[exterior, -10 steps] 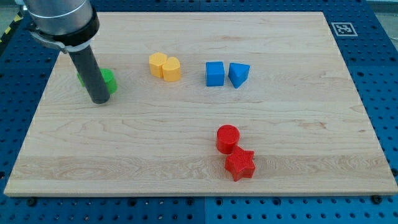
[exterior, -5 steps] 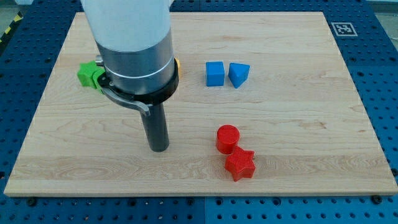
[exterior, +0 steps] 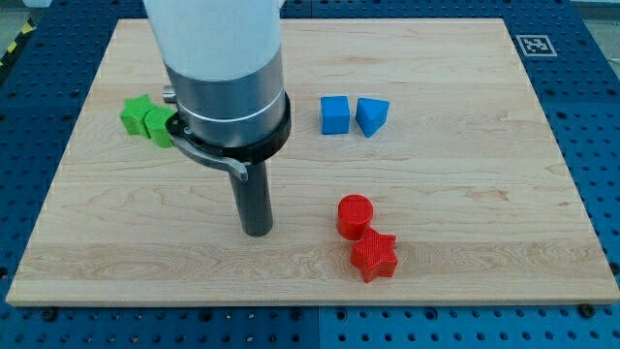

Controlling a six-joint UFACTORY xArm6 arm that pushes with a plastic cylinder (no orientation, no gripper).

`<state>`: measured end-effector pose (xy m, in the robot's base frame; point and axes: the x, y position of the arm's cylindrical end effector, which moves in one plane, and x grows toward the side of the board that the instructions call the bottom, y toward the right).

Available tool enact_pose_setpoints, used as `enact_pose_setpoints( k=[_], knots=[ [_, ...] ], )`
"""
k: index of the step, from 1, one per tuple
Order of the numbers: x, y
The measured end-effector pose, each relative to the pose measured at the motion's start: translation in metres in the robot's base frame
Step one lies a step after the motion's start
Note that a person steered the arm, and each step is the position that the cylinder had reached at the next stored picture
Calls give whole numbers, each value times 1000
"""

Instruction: Move your arm at yellow heart

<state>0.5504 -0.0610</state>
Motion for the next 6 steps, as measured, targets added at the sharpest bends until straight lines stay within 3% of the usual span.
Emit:
enact_pose_setpoints(
  k=[3,5,6],
  knots=[
    [-9,1],
    [-102,-4],
    [-115,-8]
  ],
)
